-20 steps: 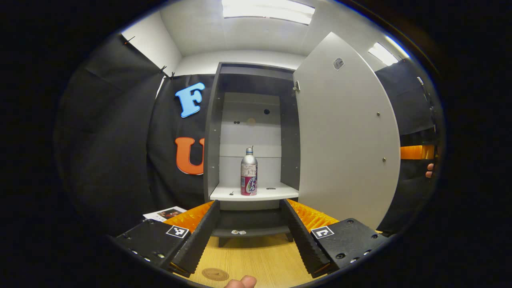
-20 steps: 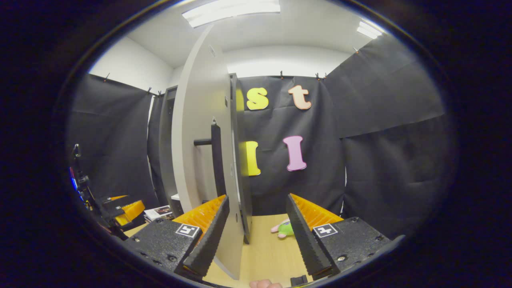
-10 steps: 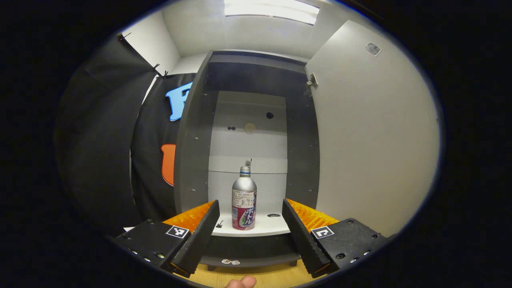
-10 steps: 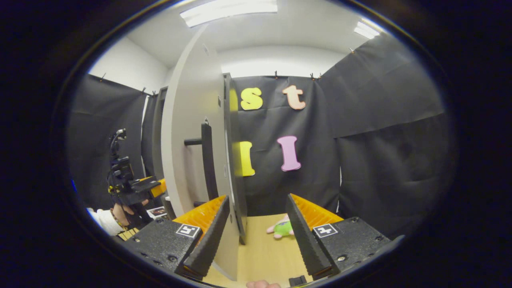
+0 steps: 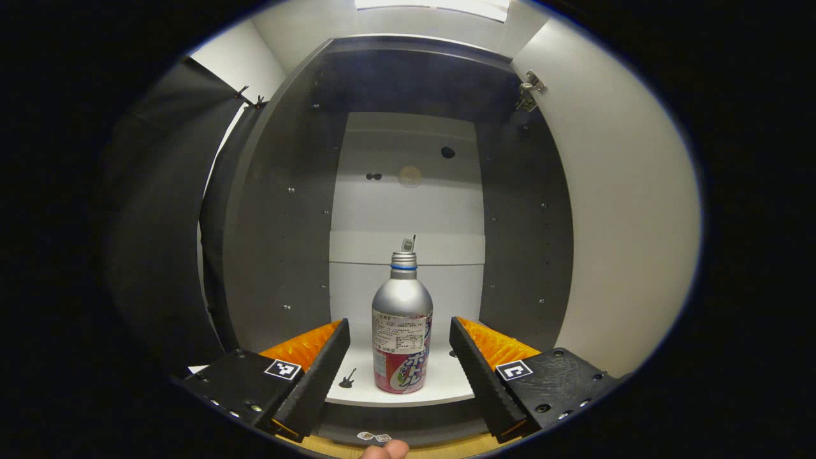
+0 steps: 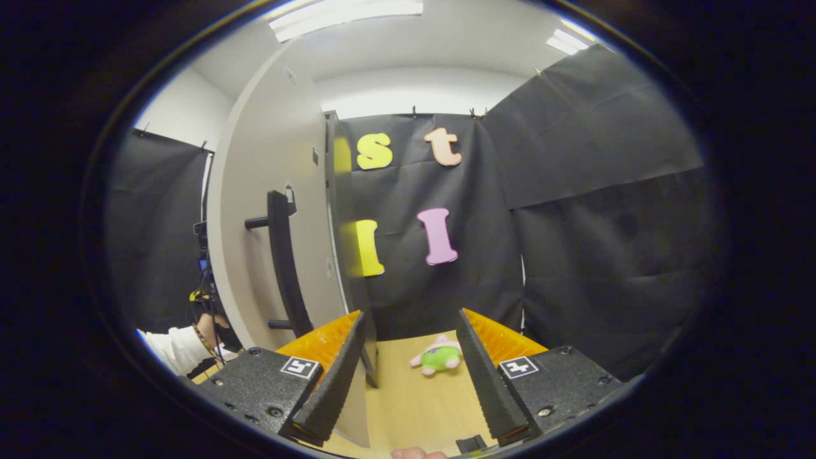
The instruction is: Open the cabinet door with the right hand, grasp the bottle in the cabinet with the left hand and place it on the coaster, then close the cabinet door with the right hand.
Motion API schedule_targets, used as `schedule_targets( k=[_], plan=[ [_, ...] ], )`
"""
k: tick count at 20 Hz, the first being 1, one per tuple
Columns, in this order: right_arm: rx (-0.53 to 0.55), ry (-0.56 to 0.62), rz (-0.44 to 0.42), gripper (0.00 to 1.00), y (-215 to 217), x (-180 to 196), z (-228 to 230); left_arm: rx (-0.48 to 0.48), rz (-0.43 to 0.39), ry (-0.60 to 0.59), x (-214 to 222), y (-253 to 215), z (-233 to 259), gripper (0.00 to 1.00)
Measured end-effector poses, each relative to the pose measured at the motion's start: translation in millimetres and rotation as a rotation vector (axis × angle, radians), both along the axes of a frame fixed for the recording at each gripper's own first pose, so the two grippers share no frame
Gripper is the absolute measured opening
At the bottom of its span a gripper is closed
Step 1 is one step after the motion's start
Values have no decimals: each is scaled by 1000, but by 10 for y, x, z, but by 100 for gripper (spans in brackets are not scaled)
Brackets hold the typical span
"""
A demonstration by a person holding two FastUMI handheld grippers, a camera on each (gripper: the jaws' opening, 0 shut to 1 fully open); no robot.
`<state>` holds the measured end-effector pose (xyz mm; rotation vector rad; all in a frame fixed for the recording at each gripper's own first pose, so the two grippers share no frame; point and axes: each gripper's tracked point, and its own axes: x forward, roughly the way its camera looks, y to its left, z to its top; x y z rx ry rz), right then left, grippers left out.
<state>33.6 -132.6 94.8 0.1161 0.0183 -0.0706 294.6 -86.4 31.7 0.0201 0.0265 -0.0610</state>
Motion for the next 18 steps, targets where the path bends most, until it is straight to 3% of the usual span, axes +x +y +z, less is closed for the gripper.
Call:
schedule_targets(
  k=[11,12,18],
  plan=[
    [15,12,-47,88,-103,103,-44,-21,18,12,432,56,-113,95],
    [14,14,-46,88,-92,108,-54,-16,31,7,448,93,-109,79],
    [10,22,-31,88,-16,164,-102,-5,3,-39,235,102,51,75]
  ],
)
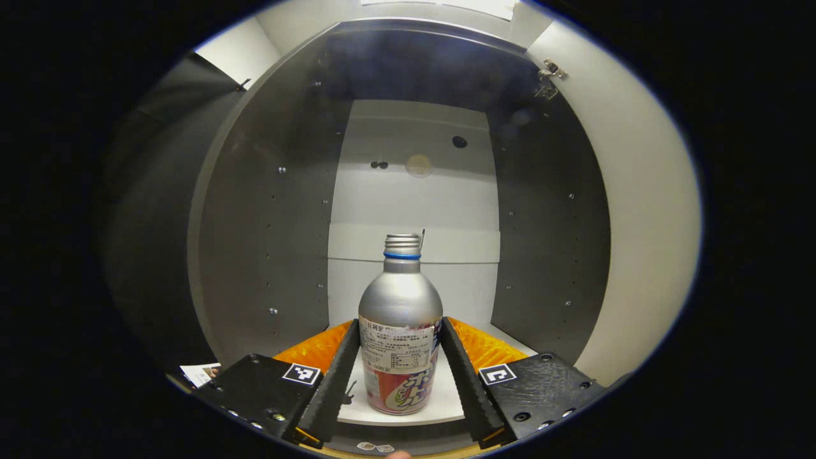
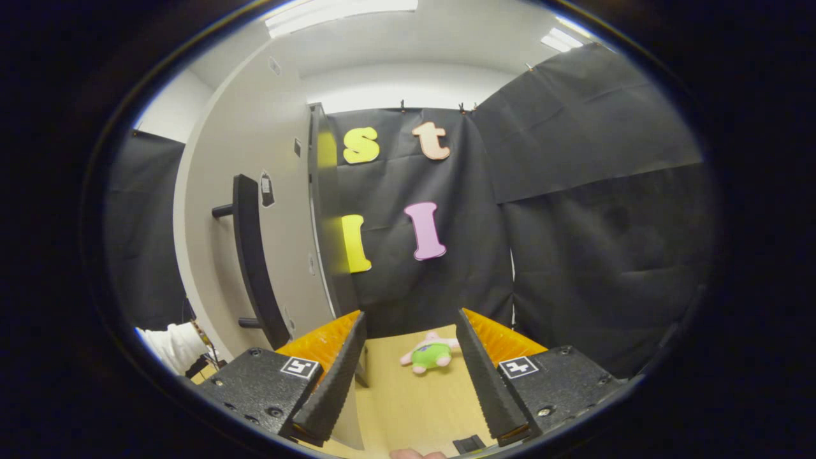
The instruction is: Open the cabinet door with the right hand, grasp the bottle in the cabinet with the left hand and place it on the coaster, then close the cabinet door with the right hand.
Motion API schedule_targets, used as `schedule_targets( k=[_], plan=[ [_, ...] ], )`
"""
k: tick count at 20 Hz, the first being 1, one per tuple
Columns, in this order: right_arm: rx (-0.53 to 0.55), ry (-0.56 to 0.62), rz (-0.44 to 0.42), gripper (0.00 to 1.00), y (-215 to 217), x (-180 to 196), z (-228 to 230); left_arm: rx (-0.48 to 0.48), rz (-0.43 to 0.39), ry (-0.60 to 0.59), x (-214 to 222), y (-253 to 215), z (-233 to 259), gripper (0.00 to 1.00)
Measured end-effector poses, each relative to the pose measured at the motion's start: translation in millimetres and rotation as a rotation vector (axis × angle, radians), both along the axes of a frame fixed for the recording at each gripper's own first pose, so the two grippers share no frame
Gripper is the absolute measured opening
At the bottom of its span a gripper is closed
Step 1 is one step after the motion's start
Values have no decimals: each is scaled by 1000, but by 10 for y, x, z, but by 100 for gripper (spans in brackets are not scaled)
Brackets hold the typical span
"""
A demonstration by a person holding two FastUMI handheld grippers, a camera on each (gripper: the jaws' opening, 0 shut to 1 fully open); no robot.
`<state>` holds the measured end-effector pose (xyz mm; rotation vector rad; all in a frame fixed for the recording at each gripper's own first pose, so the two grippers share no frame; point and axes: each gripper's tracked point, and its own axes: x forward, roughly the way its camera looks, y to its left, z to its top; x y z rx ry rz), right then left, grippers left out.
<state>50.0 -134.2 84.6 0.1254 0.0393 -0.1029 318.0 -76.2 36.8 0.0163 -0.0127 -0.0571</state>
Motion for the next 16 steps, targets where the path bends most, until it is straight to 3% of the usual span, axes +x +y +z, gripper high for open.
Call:
schedule_targets(
  k=[4,9,16],
  plan=[
    [6,-8,23,88,76,33,-3,10,-58,-41,-374,-58,172,75],
    [10,-12,40,88,125,23,-24,16,-50,-83,-967,114,169,75],
    [4,-24,52,88,168,-30,-12,92,80,-60,-1878,647,-519,75]
  ],
)
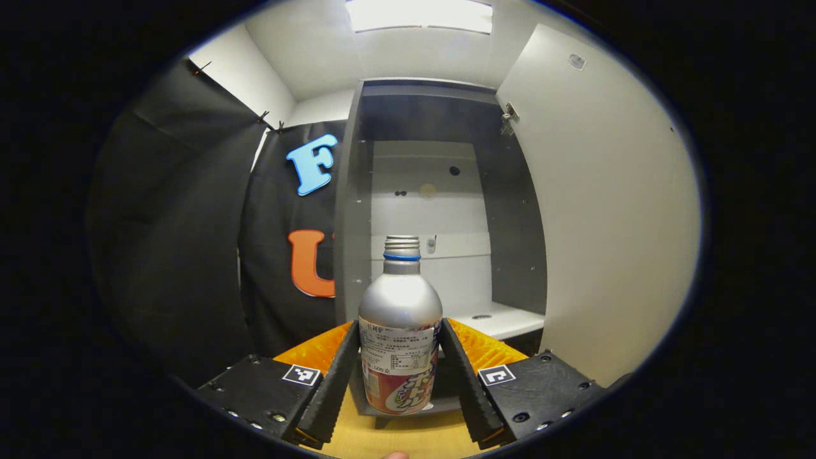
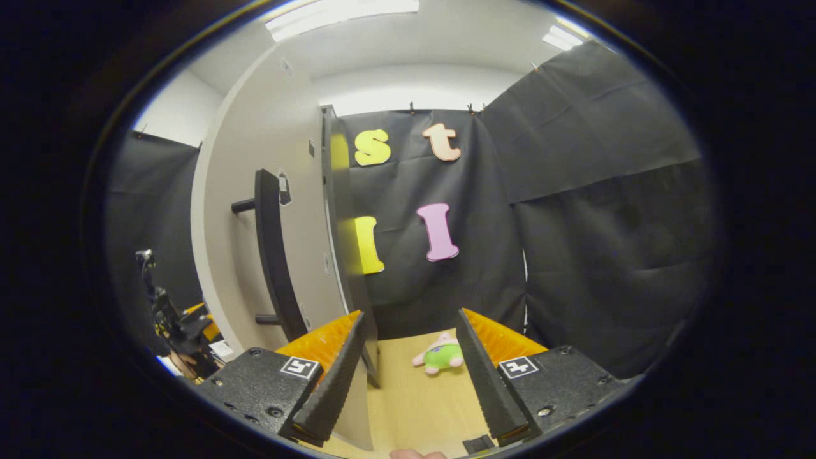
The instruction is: Open the cabinet door with the right hand, grasp the bottle in the cabinet with the left hand and place it on the coaster, then close the cabinet door with the right hand.
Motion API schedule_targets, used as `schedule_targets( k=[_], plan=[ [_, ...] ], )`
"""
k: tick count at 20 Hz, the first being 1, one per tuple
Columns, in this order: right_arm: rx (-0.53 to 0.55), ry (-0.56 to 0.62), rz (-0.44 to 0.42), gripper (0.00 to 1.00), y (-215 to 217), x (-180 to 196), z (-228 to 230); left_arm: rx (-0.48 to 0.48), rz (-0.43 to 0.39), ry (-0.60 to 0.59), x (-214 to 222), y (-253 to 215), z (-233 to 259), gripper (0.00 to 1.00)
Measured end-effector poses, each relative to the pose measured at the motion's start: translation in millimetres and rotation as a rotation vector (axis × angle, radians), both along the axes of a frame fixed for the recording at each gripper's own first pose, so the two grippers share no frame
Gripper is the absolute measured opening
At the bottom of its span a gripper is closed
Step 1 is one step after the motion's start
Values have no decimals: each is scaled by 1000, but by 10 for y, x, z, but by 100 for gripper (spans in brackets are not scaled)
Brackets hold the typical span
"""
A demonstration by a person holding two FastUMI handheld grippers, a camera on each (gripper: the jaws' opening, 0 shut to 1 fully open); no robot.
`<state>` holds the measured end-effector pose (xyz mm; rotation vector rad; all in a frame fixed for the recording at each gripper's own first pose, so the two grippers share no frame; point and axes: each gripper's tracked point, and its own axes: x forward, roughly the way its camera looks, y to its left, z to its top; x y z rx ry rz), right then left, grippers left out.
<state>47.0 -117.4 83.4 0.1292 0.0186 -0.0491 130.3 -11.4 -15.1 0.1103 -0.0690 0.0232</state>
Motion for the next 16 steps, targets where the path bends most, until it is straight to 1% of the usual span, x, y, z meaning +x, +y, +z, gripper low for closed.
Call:
schedule_targets(
  k=[2,3,5,8,10,11,12,14,16],
  plan=[
    [-6,-2,4,88,19,-13,-17,25,57,44,-261,179,-388,75],
    [-12,-2,4,88,17,-19,-17,23,70,70,-382,233,-595,75],
    [-17,-11,5,88,22,-46,24,-12,81,103,-513,292,-1006,75],
    [-27,-8,2,88,28,-100,71,-48,177,165,-700,540,-1543,75],
    [-60,-9,-8,87,15,-135,117,-66,231,188,-759,645,-1786,75],
    [-75,-8,-12,88,18,-159,140,-74,255,197,-742,693,-1884,75],
    [-87,-4,-13,87,24,-178,154,-81,267,204,-732,717,-1973,75],
    [-101,-11,-21,88,34,-238,198,-81,273,227,-738,720,-2114,75],
    [-101,-40,-23,88,69,-274,298,-55,273,227,-768,727,-2179,75]
  ],
)
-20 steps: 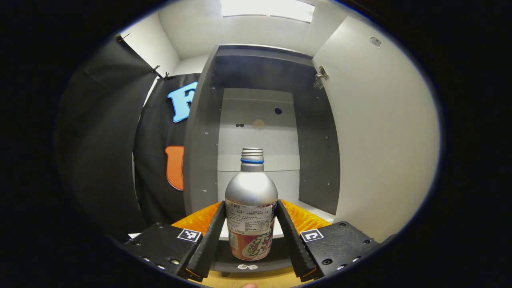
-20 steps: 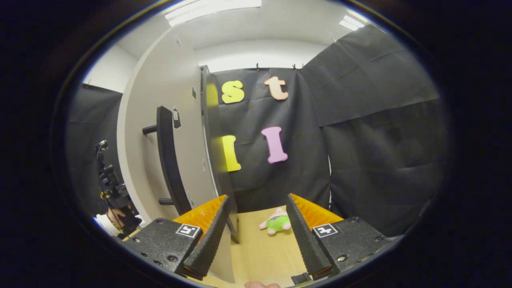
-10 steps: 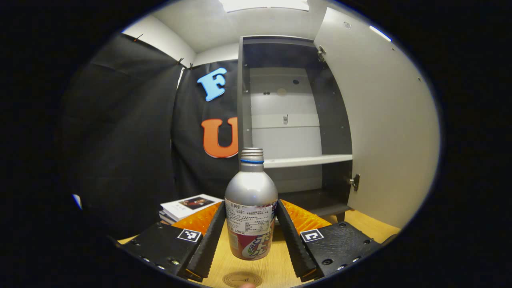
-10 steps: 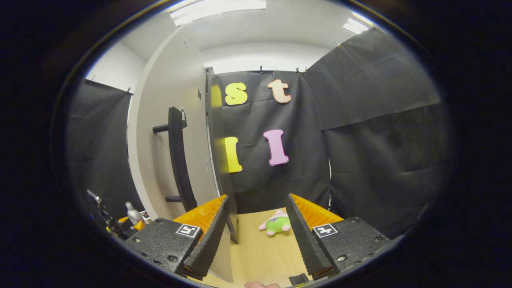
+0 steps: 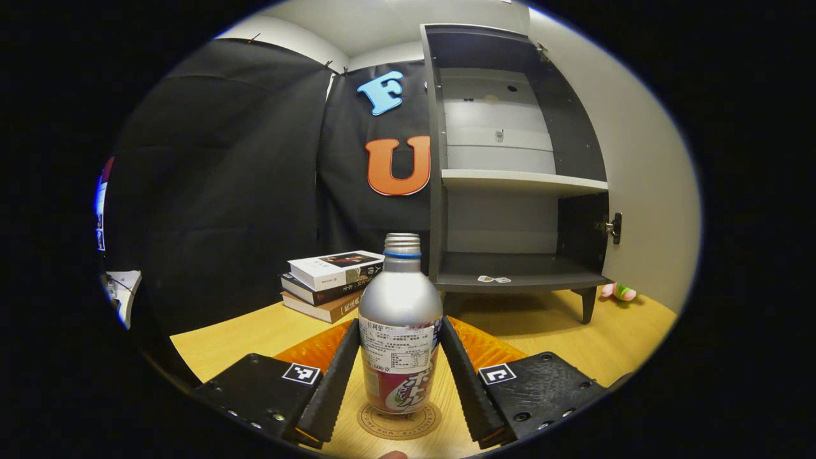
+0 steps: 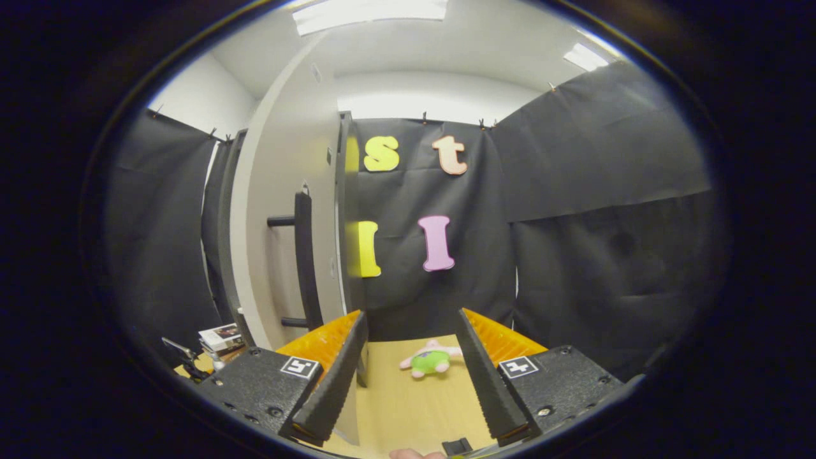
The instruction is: Open the cabinet door with the right hand, grasp the bottle in the cabinet with the left hand and place it on the coaster, then close the cabinet door with the right hand.
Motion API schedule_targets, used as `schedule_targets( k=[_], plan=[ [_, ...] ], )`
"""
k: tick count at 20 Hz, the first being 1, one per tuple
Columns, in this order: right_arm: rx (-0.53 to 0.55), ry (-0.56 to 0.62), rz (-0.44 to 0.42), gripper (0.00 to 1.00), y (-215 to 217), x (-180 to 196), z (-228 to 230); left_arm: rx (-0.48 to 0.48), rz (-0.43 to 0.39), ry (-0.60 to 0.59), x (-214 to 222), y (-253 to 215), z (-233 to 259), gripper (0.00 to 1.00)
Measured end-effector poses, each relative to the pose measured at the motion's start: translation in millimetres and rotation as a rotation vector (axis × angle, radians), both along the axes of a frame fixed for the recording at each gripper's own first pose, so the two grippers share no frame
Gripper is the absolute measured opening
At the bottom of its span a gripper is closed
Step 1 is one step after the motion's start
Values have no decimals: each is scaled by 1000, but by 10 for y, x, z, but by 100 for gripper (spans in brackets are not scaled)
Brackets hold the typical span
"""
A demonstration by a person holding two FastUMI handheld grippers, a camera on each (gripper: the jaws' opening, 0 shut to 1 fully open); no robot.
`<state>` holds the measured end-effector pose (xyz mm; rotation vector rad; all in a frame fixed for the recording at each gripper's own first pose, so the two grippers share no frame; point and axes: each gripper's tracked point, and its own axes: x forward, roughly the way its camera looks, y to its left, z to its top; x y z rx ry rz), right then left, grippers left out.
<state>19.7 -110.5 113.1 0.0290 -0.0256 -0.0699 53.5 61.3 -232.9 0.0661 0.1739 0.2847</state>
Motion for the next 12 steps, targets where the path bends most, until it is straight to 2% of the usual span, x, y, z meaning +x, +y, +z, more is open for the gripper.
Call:
schedule_targets(
  k=[3,6,12],
  plan=[
    [3,-11,-1,88,-37,-50,26,-5,-19,10,-20,-33,-154,75],
    [9,-5,-4,88,-46,-66,17,-5,-2,16,-78,10,-267,75],
    [11,-9,-4,88,-20,-69,23,15,4,-16,-173,-13,-270,76]
  ],
)
